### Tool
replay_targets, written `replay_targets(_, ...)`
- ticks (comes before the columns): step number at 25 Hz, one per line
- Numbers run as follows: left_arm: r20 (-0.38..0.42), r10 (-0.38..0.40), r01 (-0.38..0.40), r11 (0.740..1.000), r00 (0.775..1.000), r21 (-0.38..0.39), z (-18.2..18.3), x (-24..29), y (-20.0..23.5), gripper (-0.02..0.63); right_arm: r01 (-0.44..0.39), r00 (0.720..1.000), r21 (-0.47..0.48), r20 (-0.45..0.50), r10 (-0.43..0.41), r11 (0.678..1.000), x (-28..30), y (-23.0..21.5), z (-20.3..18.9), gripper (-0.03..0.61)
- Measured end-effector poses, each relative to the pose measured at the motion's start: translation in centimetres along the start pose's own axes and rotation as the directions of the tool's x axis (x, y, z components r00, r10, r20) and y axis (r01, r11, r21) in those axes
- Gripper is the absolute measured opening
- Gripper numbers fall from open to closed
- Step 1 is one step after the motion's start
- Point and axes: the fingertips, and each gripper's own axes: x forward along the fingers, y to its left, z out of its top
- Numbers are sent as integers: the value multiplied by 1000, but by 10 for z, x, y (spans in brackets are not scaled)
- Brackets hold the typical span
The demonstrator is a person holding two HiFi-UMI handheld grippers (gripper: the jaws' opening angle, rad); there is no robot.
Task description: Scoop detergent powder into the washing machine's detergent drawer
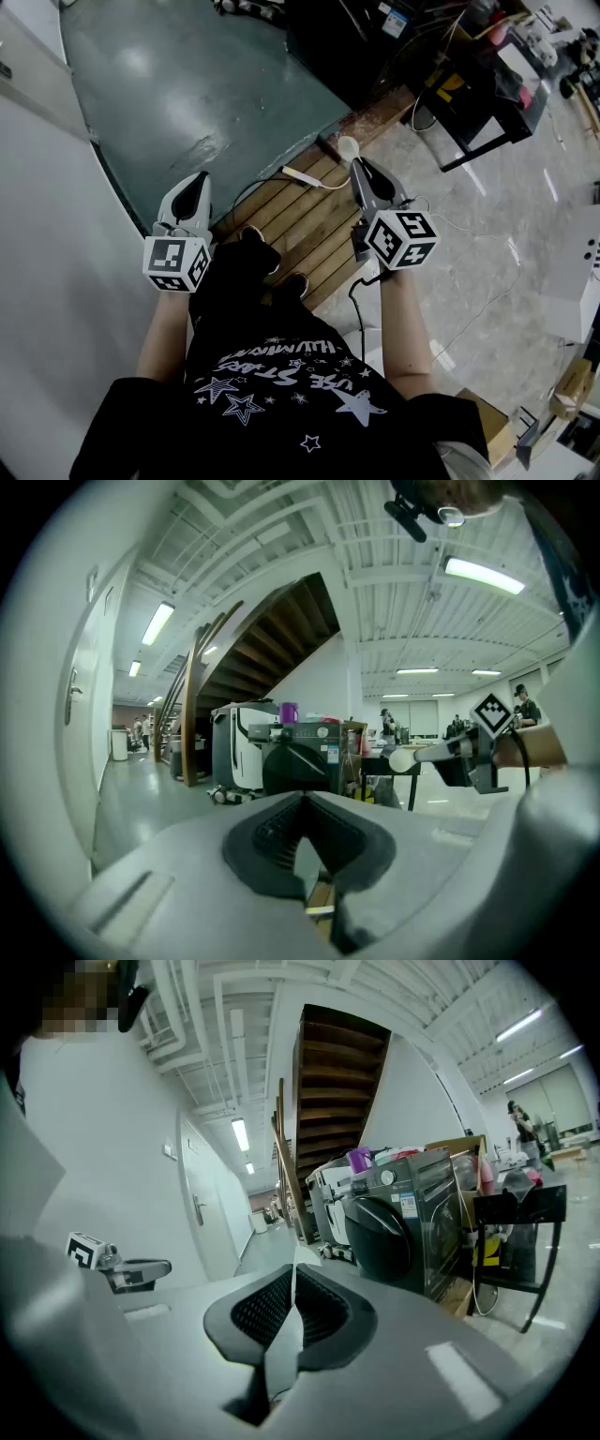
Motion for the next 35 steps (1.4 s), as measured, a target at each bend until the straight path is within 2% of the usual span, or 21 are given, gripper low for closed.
replay_targets(3, 7, -31, 31, 999, 999, 24, 1, 0, -2, 0, 0, 1000, 19, -8, 0, 1000, 3, 4, -1, 36)
replay_targets(6, -29, -9, 10, 999, 1000, 46, -9, 3, 4, 0, 2, 1000, 50, -16, -1, 999, 1, 5, -7, 35)
replay_targets(12, -31, 59, -60, 997, 998, -45, -16, 12, 23, 0, 1, 999, 44, -43, 1, 999, 4, 3, -16, 37)
replay_targets(16, -41, 86, -88, 995, 995, -56, -19, 10, 35, 0, -11, 999, 52, -46, 13, 999, 19, 6, -16, 36)
replay_targets(19, -40, 119, -121, 992, 992, -46, -17, 12, 60, 0, -27, 999, 56, -36, 29, 998, 44, 10, -7, 36)
replay_targets(26, 11, 212, -211, 976, 977, -44, 25, 55, 170, 0, -47, 998, 16, -30, 47, 999, 150, 22, 46, 37)
replay_targets(31, -7, 157, -157, 984, 988, -84, 66, 74, 223, 0, 0, 999, 37, -38, 2, 999, 214, 47, 107, 37)
replay_targets(35, 0, 130, -130, 988, 992, -89, 97, 83, 249, 0, 6, 1000, 10, -29, -6, 1000, 243, 68, 153, 37)
